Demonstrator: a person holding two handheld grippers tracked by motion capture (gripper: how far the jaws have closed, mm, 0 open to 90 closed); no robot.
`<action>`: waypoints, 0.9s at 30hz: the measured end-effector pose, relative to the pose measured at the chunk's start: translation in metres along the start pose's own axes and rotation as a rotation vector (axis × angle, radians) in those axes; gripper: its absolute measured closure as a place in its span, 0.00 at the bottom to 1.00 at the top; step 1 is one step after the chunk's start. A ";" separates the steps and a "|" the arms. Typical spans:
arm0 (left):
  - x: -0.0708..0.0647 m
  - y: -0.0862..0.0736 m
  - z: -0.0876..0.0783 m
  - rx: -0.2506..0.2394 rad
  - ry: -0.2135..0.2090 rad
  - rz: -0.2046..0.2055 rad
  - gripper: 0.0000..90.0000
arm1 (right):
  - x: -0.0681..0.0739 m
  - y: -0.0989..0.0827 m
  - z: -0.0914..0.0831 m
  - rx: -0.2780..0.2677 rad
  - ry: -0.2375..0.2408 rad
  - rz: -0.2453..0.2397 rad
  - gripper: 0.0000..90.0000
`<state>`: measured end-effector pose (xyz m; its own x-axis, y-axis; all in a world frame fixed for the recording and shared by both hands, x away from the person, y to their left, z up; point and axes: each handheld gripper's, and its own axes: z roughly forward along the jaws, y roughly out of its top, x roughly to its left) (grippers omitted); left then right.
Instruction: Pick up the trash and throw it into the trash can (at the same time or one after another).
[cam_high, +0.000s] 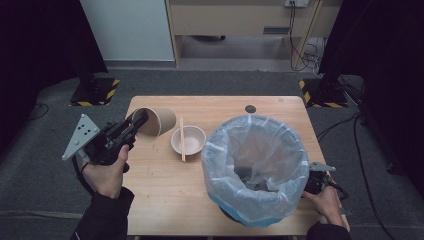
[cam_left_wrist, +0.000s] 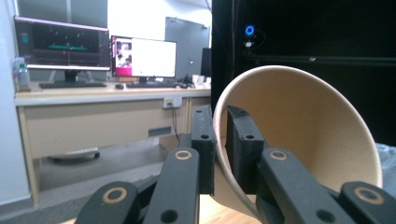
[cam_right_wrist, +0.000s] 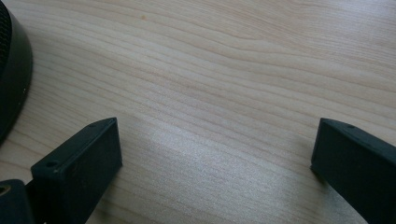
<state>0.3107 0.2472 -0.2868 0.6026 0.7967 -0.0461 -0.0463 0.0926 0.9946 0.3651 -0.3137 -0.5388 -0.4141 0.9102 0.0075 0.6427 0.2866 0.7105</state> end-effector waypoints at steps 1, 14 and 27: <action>-0.003 0.003 0.001 -0.015 -0.004 0.004 0.90 | 0.000 0.000 0.000 0.000 0.000 0.000 0.02; -0.029 0.024 0.016 -0.084 -0.075 0.026 0.90 | 0.000 0.000 0.000 0.000 0.000 0.000 0.02; -0.071 0.035 0.050 -0.104 -0.192 0.059 0.91 | 0.000 0.000 0.000 0.000 0.000 0.000 0.02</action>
<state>0.3061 0.1643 -0.2442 0.7364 0.6753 0.0399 -0.1619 0.1186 0.9797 0.3651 -0.3137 -0.5388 -0.4142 0.9102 0.0076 0.6429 0.2866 0.7103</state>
